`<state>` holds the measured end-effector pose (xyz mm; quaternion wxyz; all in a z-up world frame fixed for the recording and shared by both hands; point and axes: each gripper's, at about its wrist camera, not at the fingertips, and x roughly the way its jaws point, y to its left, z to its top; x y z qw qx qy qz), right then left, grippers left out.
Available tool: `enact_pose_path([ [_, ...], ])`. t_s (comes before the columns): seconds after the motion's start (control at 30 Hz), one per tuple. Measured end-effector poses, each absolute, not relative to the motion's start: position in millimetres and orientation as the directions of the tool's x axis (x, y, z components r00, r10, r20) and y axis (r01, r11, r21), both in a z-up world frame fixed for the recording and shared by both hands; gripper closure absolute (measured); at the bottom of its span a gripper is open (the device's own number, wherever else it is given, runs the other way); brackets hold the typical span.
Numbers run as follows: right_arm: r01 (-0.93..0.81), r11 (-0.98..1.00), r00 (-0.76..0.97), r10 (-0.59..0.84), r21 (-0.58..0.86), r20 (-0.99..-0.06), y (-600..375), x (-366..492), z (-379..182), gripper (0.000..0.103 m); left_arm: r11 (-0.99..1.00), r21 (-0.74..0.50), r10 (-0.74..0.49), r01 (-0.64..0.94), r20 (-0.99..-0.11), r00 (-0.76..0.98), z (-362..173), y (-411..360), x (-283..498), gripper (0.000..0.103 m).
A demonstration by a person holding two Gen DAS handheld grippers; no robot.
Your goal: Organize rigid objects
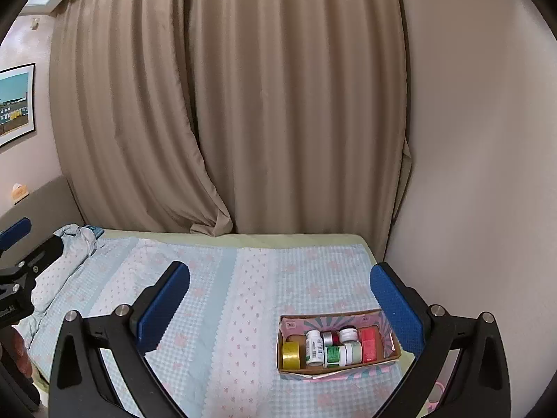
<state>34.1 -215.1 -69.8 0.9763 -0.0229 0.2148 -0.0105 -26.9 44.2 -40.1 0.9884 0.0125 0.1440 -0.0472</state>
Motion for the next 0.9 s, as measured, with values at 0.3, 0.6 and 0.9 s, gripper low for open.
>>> enact_pose_path([
  [0.3,0.013,0.998,0.919,-0.038,-0.066,-0.393,-209.2,25.9,-65.6,0.000,0.996,-0.025,-0.094,0.090,-0.283,0.955,-37.7,50.0,-39.5,0.000],
  [0.6,0.009,0.998,0.917,-0.033,-0.064,-0.397,-206.3,23.2,-65.0,0.000,0.996,-0.035,-0.093,0.086,-0.301,0.949,-38.8,52.9,-38.0,0.000],
  [0.9,0.013,0.998,0.916,-0.036,-0.059,-0.400,-209.0,24.5,-63.8,0.000,0.996,-0.034,-0.093,0.087,-0.300,0.949,-38.7,52.6,-38.0,0.000],
])
